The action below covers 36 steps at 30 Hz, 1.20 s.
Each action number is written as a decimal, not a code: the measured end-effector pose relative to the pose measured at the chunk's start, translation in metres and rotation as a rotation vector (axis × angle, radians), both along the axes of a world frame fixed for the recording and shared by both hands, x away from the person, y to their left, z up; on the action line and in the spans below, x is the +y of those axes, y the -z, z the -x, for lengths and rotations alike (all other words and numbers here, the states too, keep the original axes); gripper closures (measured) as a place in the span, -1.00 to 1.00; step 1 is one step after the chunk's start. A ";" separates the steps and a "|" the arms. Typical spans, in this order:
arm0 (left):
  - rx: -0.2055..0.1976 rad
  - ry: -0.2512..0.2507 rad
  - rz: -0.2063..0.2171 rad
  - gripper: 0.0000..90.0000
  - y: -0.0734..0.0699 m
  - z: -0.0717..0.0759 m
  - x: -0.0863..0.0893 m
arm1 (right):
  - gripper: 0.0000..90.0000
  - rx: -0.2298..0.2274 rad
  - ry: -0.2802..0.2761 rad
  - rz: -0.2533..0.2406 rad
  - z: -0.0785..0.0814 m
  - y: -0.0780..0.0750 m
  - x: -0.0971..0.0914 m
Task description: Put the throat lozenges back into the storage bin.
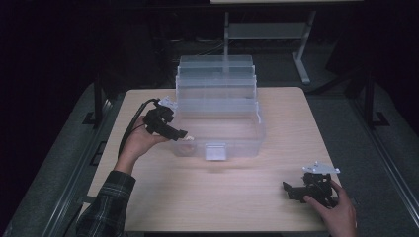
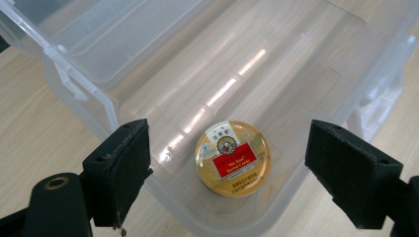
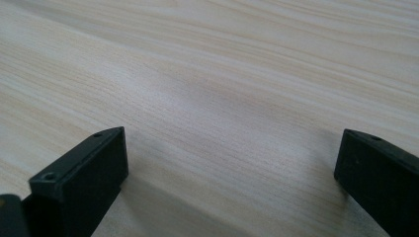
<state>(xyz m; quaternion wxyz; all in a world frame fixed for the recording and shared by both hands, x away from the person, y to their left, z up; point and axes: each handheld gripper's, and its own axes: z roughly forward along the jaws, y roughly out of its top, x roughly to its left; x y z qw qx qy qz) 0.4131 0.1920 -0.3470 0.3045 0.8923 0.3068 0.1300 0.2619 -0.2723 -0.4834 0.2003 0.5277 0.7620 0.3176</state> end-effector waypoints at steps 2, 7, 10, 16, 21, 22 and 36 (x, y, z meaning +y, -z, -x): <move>-0.007 -0.001 0.000 -0.63 -0.001 0.004 0.003 | -1.00 0.000 0.000 0.000 0.000 0.000 0.000; -0.018 -0.013 0.010 -0.65 -0.002 0.013 0.012 | -1.00 0.000 0.000 0.000 0.000 0.000 0.000; -0.024 -0.011 0.010 -0.65 -0.002 0.018 0.017 | -1.00 0.000 0.000 0.000 0.000 0.000 0.000; -0.041 -0.017 0.006 -0.68 -0.001 0.032 0.025 | -1.00 0.000 0.000 0.000 0.000 0.000 0.000; -0.051 -0.029 0.015 -0.68 0.001 0.043 0.032 | -1.00 0.001 0.001 0.000 0.000 0.000 0.000; -0.052 -0.032 0.015 -0.68 0.002 0.045 0.033 | -1.00 0.000 0.001 0.001 0.000 0.000 0.000; -0.062 -0.062 0.040 -0.70 0.022 0.083 0.049 | -1.00 0.000 0.000 0.000 0.000 0.000 0.000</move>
